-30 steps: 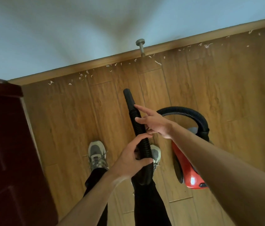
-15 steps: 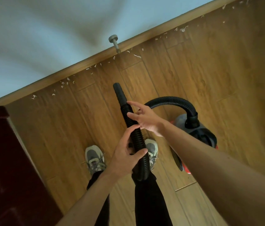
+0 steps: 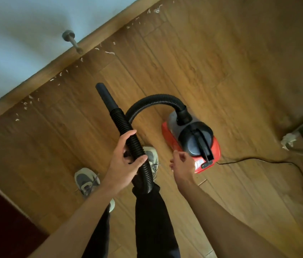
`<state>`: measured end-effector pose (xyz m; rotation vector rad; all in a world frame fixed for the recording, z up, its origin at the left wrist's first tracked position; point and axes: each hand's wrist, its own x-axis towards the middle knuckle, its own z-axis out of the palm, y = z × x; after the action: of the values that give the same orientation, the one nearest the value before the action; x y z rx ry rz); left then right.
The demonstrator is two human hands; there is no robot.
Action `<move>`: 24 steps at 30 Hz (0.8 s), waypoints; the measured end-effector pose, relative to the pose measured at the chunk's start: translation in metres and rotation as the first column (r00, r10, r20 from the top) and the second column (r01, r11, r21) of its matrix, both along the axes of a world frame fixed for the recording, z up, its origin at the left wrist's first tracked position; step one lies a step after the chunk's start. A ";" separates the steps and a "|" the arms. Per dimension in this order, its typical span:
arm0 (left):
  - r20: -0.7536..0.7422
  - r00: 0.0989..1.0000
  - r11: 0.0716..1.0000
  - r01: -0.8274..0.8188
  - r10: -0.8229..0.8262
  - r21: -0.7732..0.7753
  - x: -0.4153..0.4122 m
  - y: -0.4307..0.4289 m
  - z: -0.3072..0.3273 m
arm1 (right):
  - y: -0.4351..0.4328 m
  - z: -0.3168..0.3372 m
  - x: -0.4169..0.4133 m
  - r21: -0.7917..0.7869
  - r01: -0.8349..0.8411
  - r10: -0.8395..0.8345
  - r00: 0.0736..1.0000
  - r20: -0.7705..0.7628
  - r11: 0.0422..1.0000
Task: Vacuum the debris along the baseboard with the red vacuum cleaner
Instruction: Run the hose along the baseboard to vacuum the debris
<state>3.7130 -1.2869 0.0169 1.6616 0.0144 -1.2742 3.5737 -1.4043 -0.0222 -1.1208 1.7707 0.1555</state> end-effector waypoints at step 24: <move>0.112 0.992 0.992 0.051 -0.064 0.115 -0.122 -0.091 -0.043 | -0.055 -0.067 -0.112 0.182 0.437 -0.450 0.892 0.034 0.881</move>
<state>3.5914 -1.3776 -0.0265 1.8415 -0.0327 -1.2375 3.4614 -1.4590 -0.0887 -0.5678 1.8608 -0.0157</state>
